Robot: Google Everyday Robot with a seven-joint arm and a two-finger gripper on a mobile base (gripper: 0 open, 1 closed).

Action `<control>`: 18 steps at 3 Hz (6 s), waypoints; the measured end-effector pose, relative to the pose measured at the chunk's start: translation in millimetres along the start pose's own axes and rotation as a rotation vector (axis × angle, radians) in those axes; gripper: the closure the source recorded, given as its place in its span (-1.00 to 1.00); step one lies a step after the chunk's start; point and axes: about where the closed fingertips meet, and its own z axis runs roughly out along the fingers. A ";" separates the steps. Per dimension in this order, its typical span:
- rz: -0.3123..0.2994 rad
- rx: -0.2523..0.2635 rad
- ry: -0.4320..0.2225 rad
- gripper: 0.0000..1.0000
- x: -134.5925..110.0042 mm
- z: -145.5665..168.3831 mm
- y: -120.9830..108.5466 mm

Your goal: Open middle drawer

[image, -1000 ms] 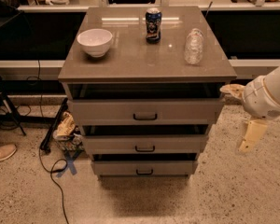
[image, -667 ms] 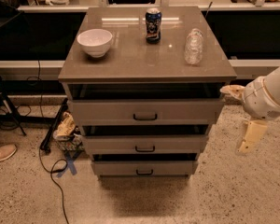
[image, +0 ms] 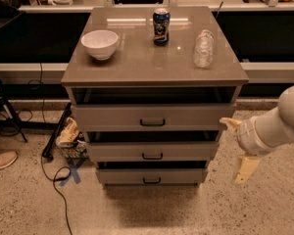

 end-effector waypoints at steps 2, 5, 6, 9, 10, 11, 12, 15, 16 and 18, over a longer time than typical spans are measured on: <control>-0.014 0.004 -0.016 -1.00 40.0 158.9 6.7; -0.061 -0.009 0.004 -1.00 50.7 239.6 20.6; -0.127 0.071 0.018 -1.00 55.1 273.9 -7.6; -0.160 0.279 -0.018 -1.00 59.0 312.3 -86.6; -0.144 0.296 -0.023 -0.86 57.9 327.6 -107.6; -0.129 0.291 -0.014 -0.54 60.3 337.1 -113.0; -0.087 0.263 0.003 -0.07 74.9 341.6 -98.6; -0.087 0.263 0.003 1.00 66.2 320.6 -104.4; -0.087 0.263 0.003 1.00 66.2 320.6 -104.4; -0.087 0.263 0.003 1.00 66.2 320.6 -104.4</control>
Offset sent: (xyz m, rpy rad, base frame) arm 0.0837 0.0344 -0.2593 0.1255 -0.0091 -0.0191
